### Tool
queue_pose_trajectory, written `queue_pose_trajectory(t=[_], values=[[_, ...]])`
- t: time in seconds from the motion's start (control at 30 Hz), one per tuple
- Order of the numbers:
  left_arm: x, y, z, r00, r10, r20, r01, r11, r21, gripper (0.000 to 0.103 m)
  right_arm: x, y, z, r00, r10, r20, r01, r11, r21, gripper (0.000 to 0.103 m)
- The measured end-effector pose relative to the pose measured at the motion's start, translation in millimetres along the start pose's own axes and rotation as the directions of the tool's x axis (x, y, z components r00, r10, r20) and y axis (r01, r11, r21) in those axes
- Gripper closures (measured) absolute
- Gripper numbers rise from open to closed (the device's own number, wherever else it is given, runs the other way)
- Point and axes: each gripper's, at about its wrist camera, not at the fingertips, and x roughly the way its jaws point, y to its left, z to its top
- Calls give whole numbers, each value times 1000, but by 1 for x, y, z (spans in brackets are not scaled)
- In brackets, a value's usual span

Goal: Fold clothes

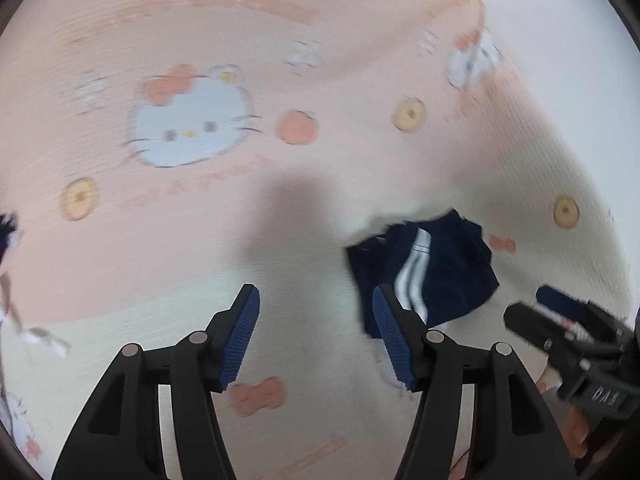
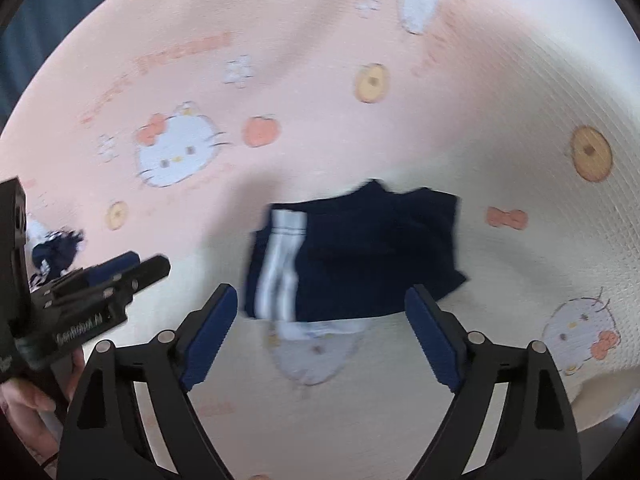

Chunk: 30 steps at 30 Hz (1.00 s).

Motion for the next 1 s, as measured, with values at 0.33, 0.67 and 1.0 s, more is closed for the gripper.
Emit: queue_pose_trajectory(t=[0.33, 0.67, 1.0], values=[[-64, 86, -20, 981, 181, 63, -175, 980, -97, 36, 12, 104, -40, 997, 64, -35, -66, 996, -57, 1], [-133, 167, -34, 948, 310, 70, -291, 936, -200, 33, 4, 201, -56, 998, 36, -47, -42, 991, -131, 1], [-236, 178, -95, 926, 350, 140, -323, 929, -183, 27, -59, 260, -104, 993, 109, -44, -116, 970, -215, 1]])
